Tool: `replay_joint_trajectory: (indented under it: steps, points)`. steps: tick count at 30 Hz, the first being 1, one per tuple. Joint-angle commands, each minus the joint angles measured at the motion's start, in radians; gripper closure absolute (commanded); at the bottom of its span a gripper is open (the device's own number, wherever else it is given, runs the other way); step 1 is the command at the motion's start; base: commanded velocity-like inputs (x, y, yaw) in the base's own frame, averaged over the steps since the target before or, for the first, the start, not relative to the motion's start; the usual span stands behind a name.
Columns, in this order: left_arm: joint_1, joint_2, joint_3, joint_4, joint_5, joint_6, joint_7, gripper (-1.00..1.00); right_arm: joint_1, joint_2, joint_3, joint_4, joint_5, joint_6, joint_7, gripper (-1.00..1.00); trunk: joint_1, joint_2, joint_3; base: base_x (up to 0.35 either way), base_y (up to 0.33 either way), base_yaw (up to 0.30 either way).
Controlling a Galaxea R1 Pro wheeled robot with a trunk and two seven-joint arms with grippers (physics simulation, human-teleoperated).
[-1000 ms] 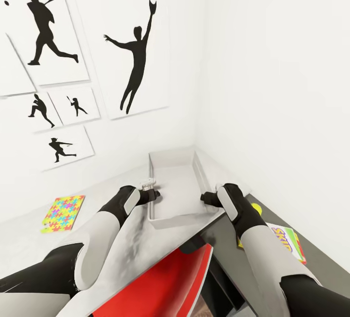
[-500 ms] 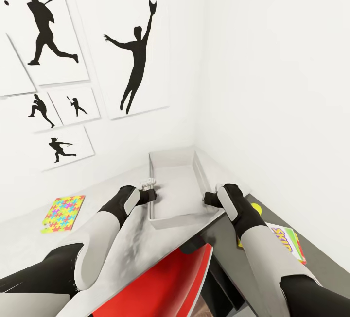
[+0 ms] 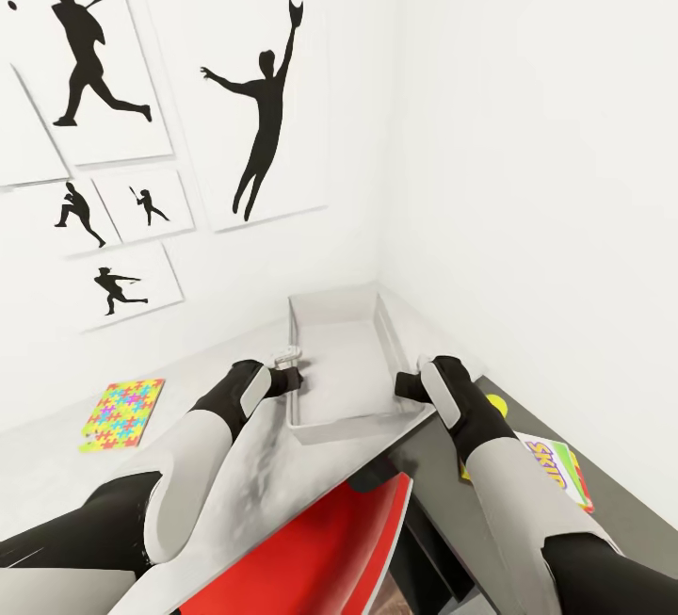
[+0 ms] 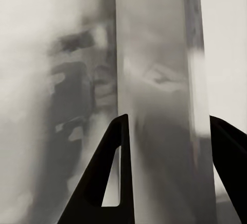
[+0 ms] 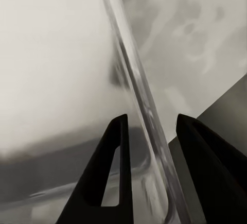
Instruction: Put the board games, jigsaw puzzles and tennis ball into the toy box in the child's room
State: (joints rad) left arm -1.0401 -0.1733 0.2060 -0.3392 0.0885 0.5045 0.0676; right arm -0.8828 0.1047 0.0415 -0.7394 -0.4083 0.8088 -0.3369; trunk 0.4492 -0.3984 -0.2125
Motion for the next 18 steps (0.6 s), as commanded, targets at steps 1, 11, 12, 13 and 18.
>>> replay_joint_trajectory:
  steps: [1,11,12,13,18]
  points:
    - [0.0,-0.001,0.003,0.057,0.03,0.004,0.004,1.0,-0.001,0.0,0.003,-0.001,-0.007,0.003,-0.01,1.0,0.001,-0.002,-0.002,0.0,0.0,0.0]
    - [0.0,-0.001,0.003,0.057,0.03,0.003,0.005,1.0,-0.001,-0.002,0.002,-0.002,-0.007,0.003,-0.01,1.0,0.001,-0.002,-0.002,0.0,0.0,0.0]
    - [0.0,-0.001,0.003,0.057,0.03,0.005,0.003,1.0,-0.001,-0.002,0.003,-0.005,-0.007,0.003,-0.01,1.0,0.001,-0.002,-0.002,0.0,0.0,0.0]
    - [0.0,-0.001,0.003,0.057,0.03,0.007,0.003,1.0,-0.001,-0.001,0.003,-0.005,-0.007,0.003,-0.01,1.0,0.001,-0.002,-0.002,0.0,0.0,0.0]
    - [0.0,-0.001,0.003,0.057,0.03,0.022,0.003,1.0,0.0,-0.001,0.003,-0.007,-0.009,0.003,-0.01,1.0,0.001,-0.002,-0.002,0.0,0.0,0.0]
